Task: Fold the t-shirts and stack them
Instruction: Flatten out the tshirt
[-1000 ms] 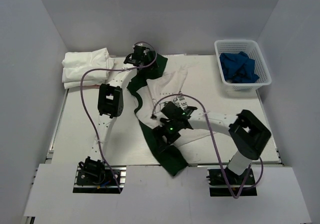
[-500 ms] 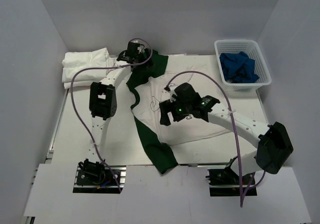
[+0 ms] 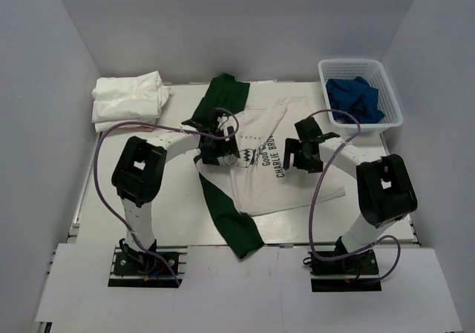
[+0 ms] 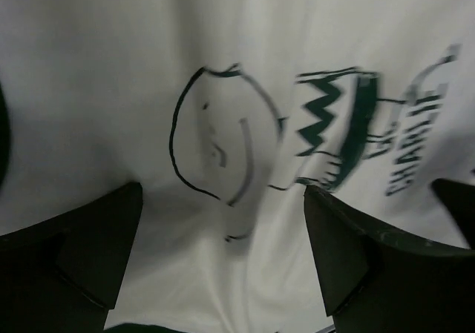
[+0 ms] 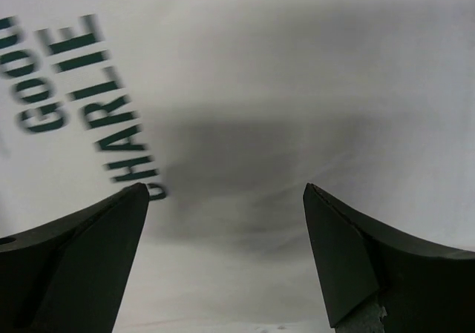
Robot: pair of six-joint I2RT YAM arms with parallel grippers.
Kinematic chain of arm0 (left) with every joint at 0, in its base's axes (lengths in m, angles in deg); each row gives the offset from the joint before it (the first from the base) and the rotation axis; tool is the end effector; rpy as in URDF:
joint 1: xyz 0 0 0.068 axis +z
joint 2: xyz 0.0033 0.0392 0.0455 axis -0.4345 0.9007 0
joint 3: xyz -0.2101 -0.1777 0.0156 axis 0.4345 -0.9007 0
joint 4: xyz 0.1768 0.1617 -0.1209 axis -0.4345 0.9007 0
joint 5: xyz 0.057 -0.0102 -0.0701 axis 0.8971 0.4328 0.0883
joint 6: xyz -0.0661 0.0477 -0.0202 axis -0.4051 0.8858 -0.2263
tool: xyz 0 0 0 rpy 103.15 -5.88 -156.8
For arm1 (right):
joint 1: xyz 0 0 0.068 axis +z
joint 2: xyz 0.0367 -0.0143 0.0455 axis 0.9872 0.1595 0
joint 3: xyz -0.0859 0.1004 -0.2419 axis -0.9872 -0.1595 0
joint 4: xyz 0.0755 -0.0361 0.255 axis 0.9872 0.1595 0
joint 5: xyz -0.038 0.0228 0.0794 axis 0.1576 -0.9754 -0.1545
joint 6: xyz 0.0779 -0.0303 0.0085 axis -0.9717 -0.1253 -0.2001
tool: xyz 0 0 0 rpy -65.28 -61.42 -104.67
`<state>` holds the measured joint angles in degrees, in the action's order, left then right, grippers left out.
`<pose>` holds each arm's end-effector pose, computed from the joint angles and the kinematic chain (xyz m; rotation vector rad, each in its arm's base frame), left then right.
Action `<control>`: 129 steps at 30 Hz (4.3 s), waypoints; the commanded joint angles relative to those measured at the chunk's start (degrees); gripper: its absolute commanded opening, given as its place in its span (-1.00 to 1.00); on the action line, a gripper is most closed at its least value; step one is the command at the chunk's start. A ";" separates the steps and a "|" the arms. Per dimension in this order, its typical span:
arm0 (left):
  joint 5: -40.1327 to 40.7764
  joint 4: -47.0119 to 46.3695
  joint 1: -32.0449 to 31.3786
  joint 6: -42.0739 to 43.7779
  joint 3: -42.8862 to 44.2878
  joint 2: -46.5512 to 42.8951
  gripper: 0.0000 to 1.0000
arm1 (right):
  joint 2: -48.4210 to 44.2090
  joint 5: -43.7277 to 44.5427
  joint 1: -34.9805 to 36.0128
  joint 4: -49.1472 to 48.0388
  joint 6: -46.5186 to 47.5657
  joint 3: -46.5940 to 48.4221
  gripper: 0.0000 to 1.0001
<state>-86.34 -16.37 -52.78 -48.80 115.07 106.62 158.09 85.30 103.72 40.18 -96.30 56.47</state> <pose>0.3767 -0.2058 0.1515 -0.1905 2.7229 -0.5802 0.3227 0.1266 0.1537 0.0569 2.6217 0.1235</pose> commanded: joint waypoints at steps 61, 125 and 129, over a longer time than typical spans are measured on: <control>17.90 20.99 11.84 -0.32 4.26 -11.11 -1.00 | -22.96 -9.44 0.75 3.11 0.26 -15.15 0.81; 20.39 53.37 8.22 -31.61 -29.16 -50.45 -1.00 | -5.65 -6.37 -1.36 -1.37 -0.26 -17.26 0.81; 12.21 52.85 6.99 -34.68 -31.64 -58.99 -1.00 | -5.03 -6.37 -2.06 -1.11 -0.44 -16.83 0.81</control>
<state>-68.70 28.99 -45.09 -78.07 84.89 50.06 148.62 79.22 102.49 41.80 -96.43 42.52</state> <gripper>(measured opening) 0.041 0.903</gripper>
